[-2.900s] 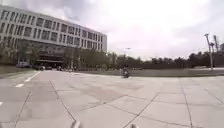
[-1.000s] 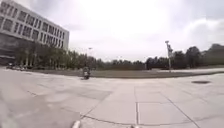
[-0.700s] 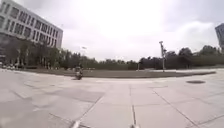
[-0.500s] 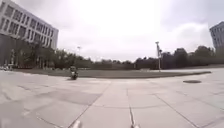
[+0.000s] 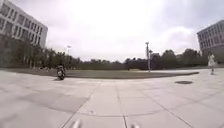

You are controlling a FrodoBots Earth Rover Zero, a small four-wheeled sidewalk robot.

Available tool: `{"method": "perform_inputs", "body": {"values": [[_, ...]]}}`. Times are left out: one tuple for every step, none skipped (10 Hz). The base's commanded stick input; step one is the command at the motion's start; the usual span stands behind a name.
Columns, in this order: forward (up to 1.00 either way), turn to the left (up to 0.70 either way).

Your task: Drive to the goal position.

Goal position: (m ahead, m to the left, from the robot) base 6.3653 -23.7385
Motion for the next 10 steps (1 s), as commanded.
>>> {"method": "perform_inputs", "body": {"values": [[0.7,-0.3],[0.7,-0.31],[0.7,-0.31],[0.7,-0.31],[0.7,-0.31],[0.7,-0.31],[0.7,-0.31],[0.7,-0.3],[0.7,-0.31],[0.7,-0.31]]}}
